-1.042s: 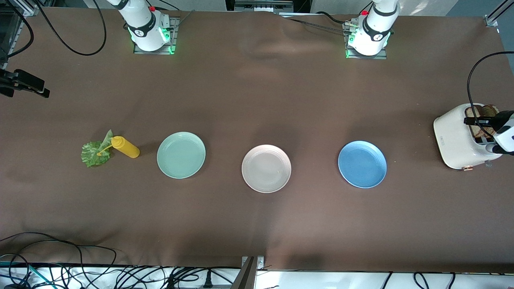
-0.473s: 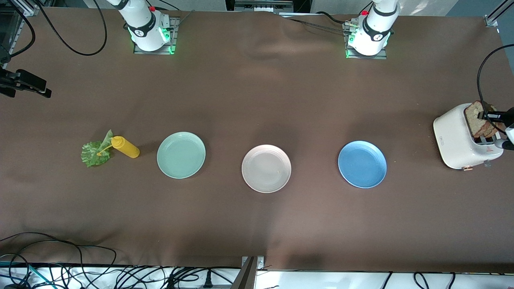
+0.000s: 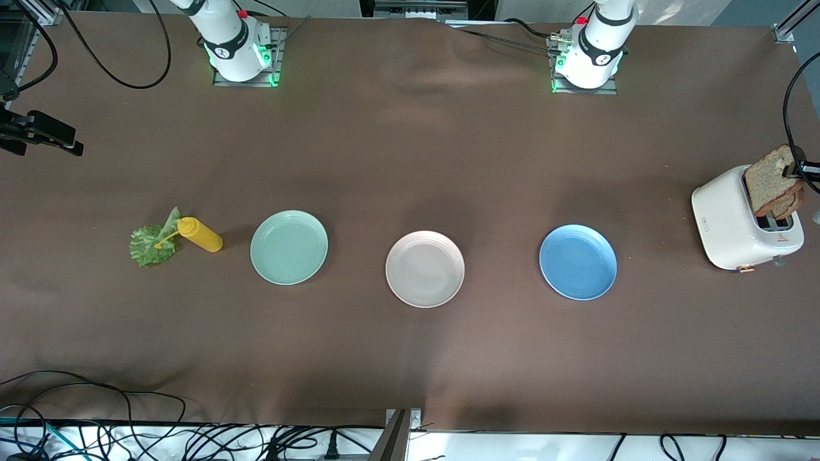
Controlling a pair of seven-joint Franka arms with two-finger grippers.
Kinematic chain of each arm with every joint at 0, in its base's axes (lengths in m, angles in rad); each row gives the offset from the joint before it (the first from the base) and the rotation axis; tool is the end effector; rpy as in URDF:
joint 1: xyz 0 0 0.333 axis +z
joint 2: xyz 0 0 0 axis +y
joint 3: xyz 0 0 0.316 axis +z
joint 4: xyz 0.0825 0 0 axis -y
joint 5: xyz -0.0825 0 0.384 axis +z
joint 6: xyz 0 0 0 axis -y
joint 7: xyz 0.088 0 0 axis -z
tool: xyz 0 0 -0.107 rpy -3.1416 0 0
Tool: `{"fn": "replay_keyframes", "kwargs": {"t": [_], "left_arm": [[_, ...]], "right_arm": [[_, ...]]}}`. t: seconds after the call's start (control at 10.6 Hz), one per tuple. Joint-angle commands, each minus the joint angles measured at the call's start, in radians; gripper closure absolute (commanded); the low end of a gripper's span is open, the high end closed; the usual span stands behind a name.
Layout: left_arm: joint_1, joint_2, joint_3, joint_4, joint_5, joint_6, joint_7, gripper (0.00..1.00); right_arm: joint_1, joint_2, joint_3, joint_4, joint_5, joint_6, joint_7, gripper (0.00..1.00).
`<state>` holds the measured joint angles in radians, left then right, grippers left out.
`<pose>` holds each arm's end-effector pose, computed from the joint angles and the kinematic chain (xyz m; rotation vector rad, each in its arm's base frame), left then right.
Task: Make sandwich on beige plate with both arms
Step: 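Carry the bread slice with the left gripper to the beige plate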
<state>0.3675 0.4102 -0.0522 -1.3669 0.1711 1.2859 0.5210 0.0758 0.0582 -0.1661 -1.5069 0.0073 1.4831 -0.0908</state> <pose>0.5827 0.2185 0.4578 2.9674 -0.2971 -0.7760 0.5610 -0.0471 0.6149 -3.1340 -0.0011 0.1271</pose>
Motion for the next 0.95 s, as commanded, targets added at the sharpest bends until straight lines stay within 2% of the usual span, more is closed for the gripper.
{"fn": "replay_keyframes", "kwargs": {"t": [0.0, 0.19, 0.47, 0.66, 0.85], "left_arm": [[-0.054, 0.002, 0.009, 0.046, -0.134, -0.049, -0.028, 1.0], [-0.077, 0.016, 0.009, 0.037, -0.318, -0.048, -0.136, 1.0], [-0.116, 0.079, 0.009, 0.031, -0.572, -0.017, -0.173, 1.0], [-0.156, 0.12, 0.009, 0.028, -0.698, 0.039, -0.197, 1.0], [-0.22, 0.134, 0.009, -0.029, -0.827, 0.139, -0.203, 1.0]], "right_arm": [[0.001, -0.004, 0.002, 0.007, -0.009, -0.024, -0.009, 0.0], [0.001, -0.004, 0.002, 0.007, -0.009, -0.035, -0.009, 0.0], [0.001, -0.004, 0.002, 0.007, -0.009, -0.035, -0.007, 0.0], [0.002, -0.004, 0.002, 0.007, -0.009, -0.035, -0.006, 0.0], [0.001, -0.004, 0.002, 0.007, -0.009, -0.037, -0.007, 0.0]]}}
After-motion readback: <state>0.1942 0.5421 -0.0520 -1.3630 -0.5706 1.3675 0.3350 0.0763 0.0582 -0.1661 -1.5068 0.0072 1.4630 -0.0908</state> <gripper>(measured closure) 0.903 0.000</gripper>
